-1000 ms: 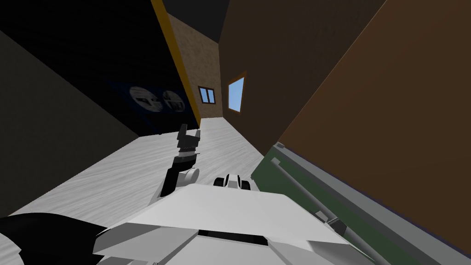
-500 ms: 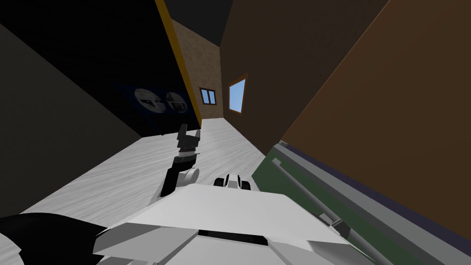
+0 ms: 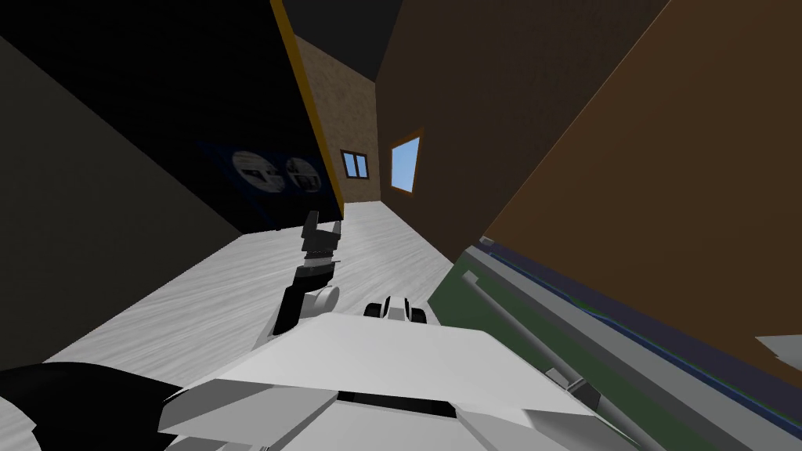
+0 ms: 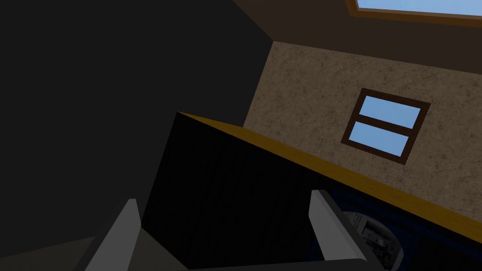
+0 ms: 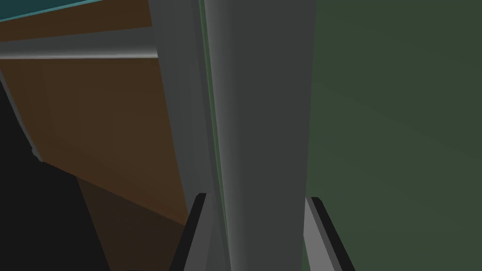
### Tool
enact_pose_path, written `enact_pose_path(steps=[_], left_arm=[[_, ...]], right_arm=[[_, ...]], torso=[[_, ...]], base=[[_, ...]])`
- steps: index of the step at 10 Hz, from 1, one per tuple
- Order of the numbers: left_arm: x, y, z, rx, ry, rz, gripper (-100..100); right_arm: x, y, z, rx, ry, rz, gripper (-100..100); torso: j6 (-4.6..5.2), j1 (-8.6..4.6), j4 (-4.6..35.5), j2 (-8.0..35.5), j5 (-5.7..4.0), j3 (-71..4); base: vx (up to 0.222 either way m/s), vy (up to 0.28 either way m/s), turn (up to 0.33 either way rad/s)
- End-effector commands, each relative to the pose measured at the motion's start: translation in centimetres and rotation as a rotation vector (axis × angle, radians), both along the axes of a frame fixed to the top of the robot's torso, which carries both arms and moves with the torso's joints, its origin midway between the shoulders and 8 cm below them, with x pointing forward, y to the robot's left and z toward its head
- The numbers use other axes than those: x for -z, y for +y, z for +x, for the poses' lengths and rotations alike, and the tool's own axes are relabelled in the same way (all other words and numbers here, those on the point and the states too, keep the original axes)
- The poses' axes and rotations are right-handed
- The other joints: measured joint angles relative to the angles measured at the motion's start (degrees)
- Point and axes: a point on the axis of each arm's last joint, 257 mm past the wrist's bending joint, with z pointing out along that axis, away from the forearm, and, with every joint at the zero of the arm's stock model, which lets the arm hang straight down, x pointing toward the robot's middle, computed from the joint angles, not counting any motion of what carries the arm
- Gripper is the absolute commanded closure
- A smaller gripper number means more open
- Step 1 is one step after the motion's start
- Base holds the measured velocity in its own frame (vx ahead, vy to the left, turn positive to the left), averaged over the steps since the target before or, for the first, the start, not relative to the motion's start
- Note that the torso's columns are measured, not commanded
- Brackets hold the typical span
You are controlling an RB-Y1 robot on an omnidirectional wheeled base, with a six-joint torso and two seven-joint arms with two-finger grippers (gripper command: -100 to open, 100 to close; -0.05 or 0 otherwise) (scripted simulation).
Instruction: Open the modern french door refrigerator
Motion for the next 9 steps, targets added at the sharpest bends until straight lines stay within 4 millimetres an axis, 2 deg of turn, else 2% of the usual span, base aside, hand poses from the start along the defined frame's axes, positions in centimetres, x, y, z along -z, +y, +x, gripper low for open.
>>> enact_pose_path(steps=[1,3,4,5,7,8,9], left_arm=[[0.0,0.0,0.0,0.000,0.000,0.000,0],[0.0,0.0,0.0,0.000,0.000,0.000,0],[0.0,0.0,0.0,0.000,0.000,0.000,0],[0.0,0.0,0.0,0.000,0.000,0.000,0],[0.0,0.0,0.0,0.000,0.000,0.000,0],[0.0,0.0,0.0,0.000,0.000,0.000,0],[0.0,0.0,0.0,0.000,0.000,0.000,0]], right_arm=[[0.2,0.6,-0.2,-0.013,0.007,0.009,100],[0.4,1.3,-0.5,-0.025,0.013,0.018,100],[-0.1,0.8,-0.7,-0.014,0.004,0.000,100],[0.1,1.5,-0.8,-0.024,0.009,0.008,100],[0.3,2.2,-1.0,-0.034,0.011,0.015,100],[-1.4,0.5,-1.8,-0.023,0.005,-0.004,-100],[-2.0,0.0,-2.1,-0.024,0.003,-0.006,-100]], torso=[[0.03,0.43,0.0,0.2,-0.06,0.1],[-0.05,0.41,0.0,0.2,-0.12,0.3],[-0.07,0.31,0.0,0.2,-0.12,0.2],[0.03,0.04,0.0,0.0,0.04,0.0],[0.12,0.47,0.1,0.4,-0.02,0.3],[0.08,0.47,0.1,0.3,-0.06,0.3],[0.13,0.30,0.0,0.1,0.14,0.1]], base=[[-0.096,0.183,-0.043],[-0.104,0.167,-0.020],[-0.051,0.085,-0.019],[-0.087,0.119,-0.027],[-0.112,0.158,-0.028],[-0.021,0.117,-0.049],[0.054,0.066,-0.020]])
